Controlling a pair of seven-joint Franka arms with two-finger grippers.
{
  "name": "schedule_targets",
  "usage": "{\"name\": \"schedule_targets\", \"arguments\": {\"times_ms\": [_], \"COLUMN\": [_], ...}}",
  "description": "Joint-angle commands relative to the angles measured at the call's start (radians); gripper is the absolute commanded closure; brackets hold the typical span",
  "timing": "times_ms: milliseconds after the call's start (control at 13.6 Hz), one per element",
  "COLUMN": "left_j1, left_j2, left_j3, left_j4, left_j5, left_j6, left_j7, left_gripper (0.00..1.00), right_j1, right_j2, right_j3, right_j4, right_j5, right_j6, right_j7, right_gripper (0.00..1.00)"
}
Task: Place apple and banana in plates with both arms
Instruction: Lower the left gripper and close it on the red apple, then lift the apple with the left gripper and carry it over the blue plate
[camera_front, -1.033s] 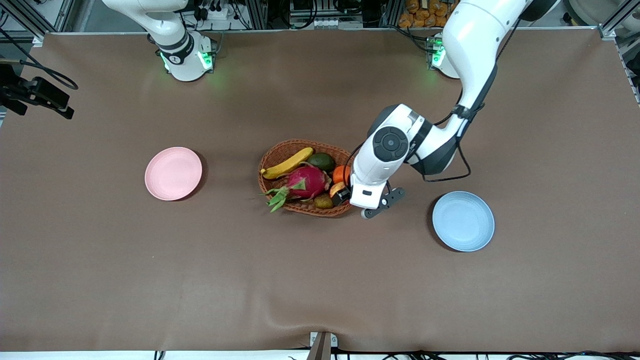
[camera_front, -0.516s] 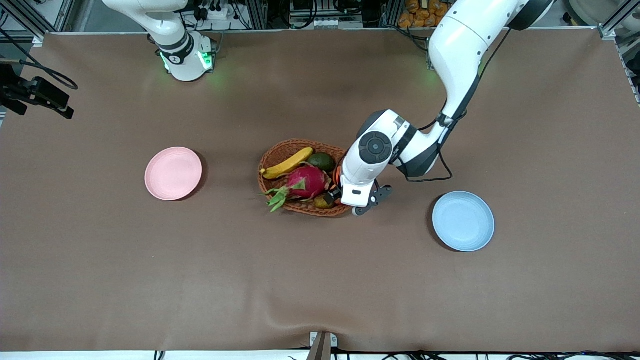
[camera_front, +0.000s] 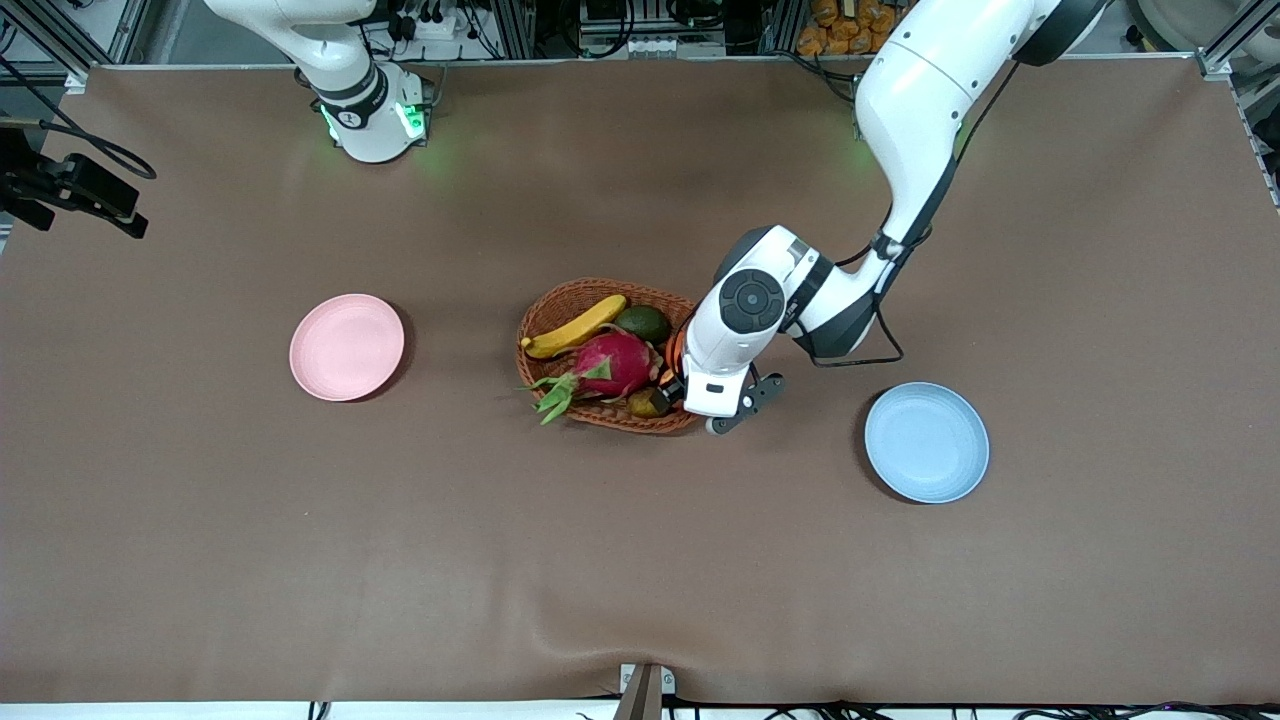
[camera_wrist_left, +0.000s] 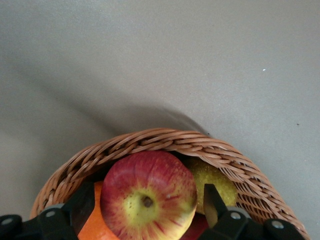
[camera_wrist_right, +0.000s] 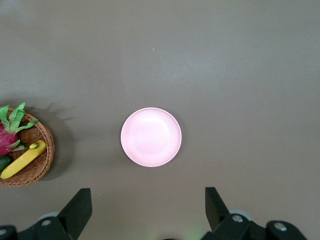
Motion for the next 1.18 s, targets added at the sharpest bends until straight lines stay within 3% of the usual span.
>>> {"name": "schedule_targets", "arguments": {"times_ms": [0, 74, 516, 1107], "left_j1": [-0.006, -0.006, 0.014, 0.141], "left_j2": [0.007, 0.005, -0.073, -0.220], "left_j3": [0.007, 0.007, 0.008, 0.008], "left_j4": [0.006, 0.006, 0.011, 0.006], "left_j5": [-0.009, -0.009, -0.007, 0.000], "left_j6": [0.017, 0.017, -0.048, -0.189], "left_j7": [-0.022, -0.020, -0.019, 0.021], "left_gripper": [0.86, 1.00, 1.00, 1.00], "right_j1": [-0.021, -0.021, -0.022, -0.022], "right_j2": [0.010, 0.010, 0.010, 0.010], "right_j3": [0.013, 0.013, 0.013, 0.013], "right_j4": [0.022, 0.022, 0.022, 0.022], "right_j5": [0.001, 0.001, 0.001, 0.001], "right_j6": [-0.013, -0.013, -0.013, -0.014], "right_j7": [-0.011, -0.011, -0.011, -0.011], "right_gripper": [0.00, 0.00, 0.00, 0.00]}}
